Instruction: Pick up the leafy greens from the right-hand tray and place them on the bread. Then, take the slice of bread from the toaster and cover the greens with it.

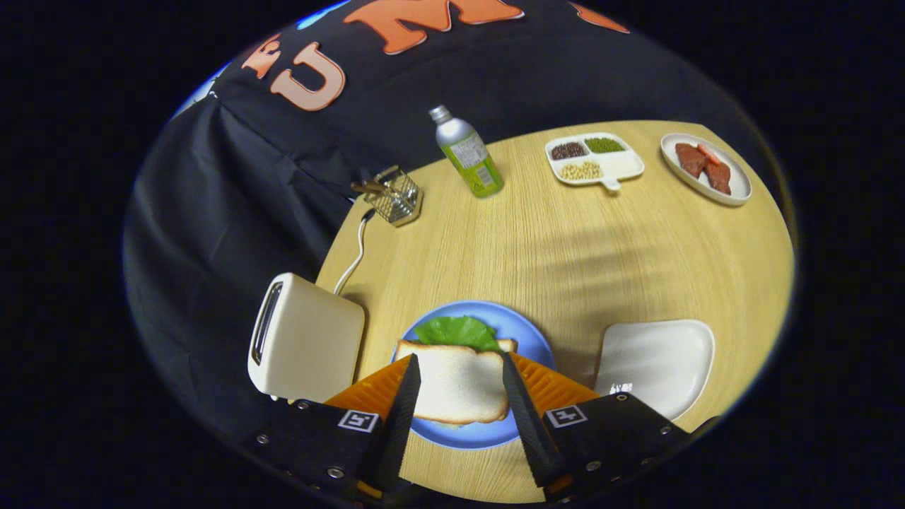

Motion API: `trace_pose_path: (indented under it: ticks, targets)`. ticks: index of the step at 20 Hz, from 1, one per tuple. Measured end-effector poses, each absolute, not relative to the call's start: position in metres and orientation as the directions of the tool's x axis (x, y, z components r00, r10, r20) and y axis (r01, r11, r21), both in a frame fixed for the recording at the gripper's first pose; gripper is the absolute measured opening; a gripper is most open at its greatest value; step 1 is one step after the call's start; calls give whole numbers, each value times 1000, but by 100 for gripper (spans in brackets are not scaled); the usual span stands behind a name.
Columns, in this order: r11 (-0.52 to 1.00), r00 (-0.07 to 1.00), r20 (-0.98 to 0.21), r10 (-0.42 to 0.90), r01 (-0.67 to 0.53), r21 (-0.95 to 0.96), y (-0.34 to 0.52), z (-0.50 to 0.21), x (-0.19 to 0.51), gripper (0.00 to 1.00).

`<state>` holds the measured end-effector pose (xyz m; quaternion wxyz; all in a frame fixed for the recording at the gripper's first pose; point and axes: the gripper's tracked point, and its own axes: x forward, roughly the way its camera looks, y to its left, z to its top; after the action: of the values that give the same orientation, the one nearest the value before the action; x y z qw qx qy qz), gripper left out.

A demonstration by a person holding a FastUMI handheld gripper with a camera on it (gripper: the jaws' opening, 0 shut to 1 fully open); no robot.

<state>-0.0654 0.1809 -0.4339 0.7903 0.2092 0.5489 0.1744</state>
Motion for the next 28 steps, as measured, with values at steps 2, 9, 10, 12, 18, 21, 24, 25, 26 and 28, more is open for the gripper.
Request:
trace_pose_path:
  ticks: [2,9,10,12,18,21,24,25,26,28]
  targets:
    - [868,404,-780,477,-75,491,166,-405,-48,79]
    - [917,672,-645,364,-135,376,105,-291,9,96]
    - [933,707,-626,328,-141,330,93,-280,14,96]
    - [951,761,-585,281,-140,274,77,-257,21,97]
    - [977,887,-432,165,-85,198,34,-181,37,98]
    - [979,906,-394,155,-89,182,27,-155,36,97]
    - [991,939,-327,107,-72,116,7,-123,40,98]
    - [994,950,-300,90,-65,93,1,-111,40,98]
    - [995,959,-273,79,-62,72,-1,-99,39,98]
    - [998,976,-206,65,-61,29,-5,-75,37,98]
